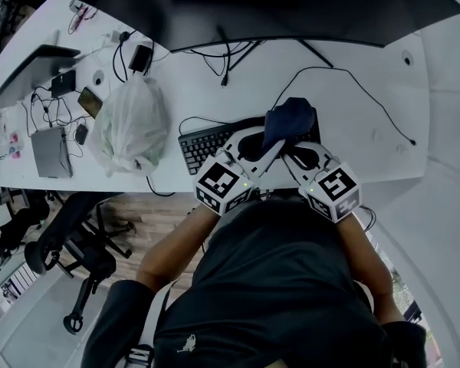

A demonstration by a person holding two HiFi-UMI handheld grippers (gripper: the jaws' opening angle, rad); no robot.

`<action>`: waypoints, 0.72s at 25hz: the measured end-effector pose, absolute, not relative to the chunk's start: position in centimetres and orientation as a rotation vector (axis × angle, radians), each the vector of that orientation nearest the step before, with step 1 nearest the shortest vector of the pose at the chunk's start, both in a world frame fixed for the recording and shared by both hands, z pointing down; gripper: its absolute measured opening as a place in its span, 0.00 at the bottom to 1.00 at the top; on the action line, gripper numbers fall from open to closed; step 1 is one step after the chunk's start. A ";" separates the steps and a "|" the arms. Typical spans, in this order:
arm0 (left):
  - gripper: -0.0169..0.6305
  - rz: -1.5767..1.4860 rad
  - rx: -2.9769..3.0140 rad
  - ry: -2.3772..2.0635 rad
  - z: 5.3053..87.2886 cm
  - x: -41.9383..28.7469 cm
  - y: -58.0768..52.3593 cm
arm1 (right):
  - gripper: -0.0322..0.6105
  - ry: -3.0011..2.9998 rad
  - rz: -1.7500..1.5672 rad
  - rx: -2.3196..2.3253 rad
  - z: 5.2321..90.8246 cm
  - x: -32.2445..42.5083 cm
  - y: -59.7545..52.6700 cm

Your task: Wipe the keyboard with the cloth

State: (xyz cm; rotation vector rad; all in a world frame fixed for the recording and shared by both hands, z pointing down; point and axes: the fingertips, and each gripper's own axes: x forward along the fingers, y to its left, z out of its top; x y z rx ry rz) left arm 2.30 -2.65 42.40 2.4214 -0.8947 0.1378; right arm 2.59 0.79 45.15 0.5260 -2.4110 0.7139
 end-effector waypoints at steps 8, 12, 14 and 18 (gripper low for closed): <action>0.14 0.145 2.405 -0.907 42.7 2.0 -3.4 | 0.06 -2.420 0.721 0.528 45.4 2.6 0.2; 0.14 0.136 2.409 -0.940 42.2 1.4 -3.7 | 0.06 -2.433 0.678 0.548 44.6 2.8 0.3; 0.14 0.132 2.417 -0.951 41.9 1.2 -3.7 | 0.06 -2.437 0.659 0.557 44.4 3.0 0.5; 0.14 0.141 2.431 -0.961 41.8 1.1 -3.1 | 0.06 -2.439 0.638 0.558 44.4 3.0 1.3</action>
